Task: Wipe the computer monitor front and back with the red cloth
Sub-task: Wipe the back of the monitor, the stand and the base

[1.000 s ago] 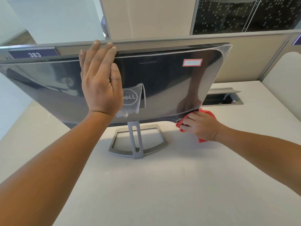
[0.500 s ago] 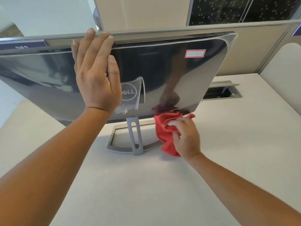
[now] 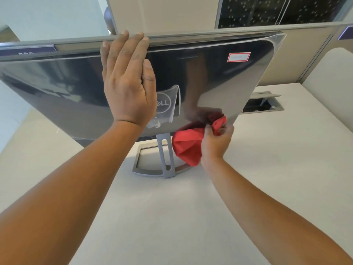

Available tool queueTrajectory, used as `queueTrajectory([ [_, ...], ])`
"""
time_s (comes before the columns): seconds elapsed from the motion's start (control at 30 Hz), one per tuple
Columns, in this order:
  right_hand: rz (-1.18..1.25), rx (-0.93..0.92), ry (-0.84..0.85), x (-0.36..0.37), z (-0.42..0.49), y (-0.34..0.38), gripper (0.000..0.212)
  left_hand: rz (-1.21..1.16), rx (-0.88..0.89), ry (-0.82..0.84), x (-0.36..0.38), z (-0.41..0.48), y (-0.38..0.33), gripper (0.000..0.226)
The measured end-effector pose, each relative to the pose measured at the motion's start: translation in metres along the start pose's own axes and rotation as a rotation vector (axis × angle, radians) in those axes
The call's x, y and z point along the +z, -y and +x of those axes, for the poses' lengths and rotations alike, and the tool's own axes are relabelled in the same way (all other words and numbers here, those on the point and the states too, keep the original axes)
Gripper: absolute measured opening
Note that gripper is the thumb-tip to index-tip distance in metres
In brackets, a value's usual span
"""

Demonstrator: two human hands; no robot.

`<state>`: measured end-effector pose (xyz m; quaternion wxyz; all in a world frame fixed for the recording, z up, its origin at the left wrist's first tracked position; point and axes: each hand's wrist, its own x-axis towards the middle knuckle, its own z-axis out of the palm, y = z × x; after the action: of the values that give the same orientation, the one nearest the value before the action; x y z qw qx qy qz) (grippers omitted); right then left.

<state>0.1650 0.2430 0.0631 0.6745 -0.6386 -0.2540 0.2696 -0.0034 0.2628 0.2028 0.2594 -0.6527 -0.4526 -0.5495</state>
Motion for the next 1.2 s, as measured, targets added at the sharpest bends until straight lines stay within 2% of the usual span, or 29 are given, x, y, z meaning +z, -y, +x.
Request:
queueTrajectory([
  [0.2, 0.029, 0.301, 0.194, 0.039, -0.055, -0.008, 0.017, 0.003, 0.016, 0.013, -0.002, -0.001, 0.000, 0.047],
  [0.33, -0.116, 0.286, 0.299, 0.032, -0.051, -0.003, 0.017, 0.004, 0.017, -0.012, 0.002, 0.000, 0.000, 0.046],
  [0.47, -0.060, 0.279, 0.491, 0.025, -0.049, -0.013, 0.029, 0.002, 0.019, -0.019, 0.004, -0.002, 0.001, 0.041],
  [0.53, 0.030, 0.345, 0.446, 0.026, -0.056, -0.014, 0.032, 0.006, 0.023, -0.016, 0.003, -0.002, 0.002, 0.040],
  [0.63, 0.146, 0.431, 0.274, 0.029, -0.052, -0.008, 0.017, 0.012, 0.036, -0.006, 0.000, -0.002, 0.003, 0.041],
  [0.8, 0.316, 0.486, 0.033, 0.017, -0.016, -0.001, 0.027, 0.024, 0.037, 0.022, -0.001, -0.001, 0.006, 0.043],
  [0.87, 0.378, 0.477, -0.066, 0.004, -0.003, 0.003, 0.026, 0.025, 0.034, 0.024, -0.001, -0.001, 0.005, 0.044],
  [0.97, 0.345, 0.360, -0.240, -0.017, 0.020, 0.013, 0.020, 0.026, 0.030, 0.026, -0.002, -0.001, 0.004, 0.044],
  [1.03, 0.304, 0.281, -0.265, -0.027, 0.038, 0.025, 0.019, 0.024, 0.032, 0.023, -0.001, -0.001, 0.005, 0.042],
  [1.13, 0.259, 0.178, -0.193, -0.024, 0.051, 0.039, 0.013, 0.020, 0.025, 0.014, 0.001, 0.000, 0.004, 0.042],
  [1.2, 0.260, 0.157, -0.149, -0.015, 0.044, 0.040, 0.027, 0.022, 0.018, 0.007, 0.002, 0.000, 0.003, 0.042],
])
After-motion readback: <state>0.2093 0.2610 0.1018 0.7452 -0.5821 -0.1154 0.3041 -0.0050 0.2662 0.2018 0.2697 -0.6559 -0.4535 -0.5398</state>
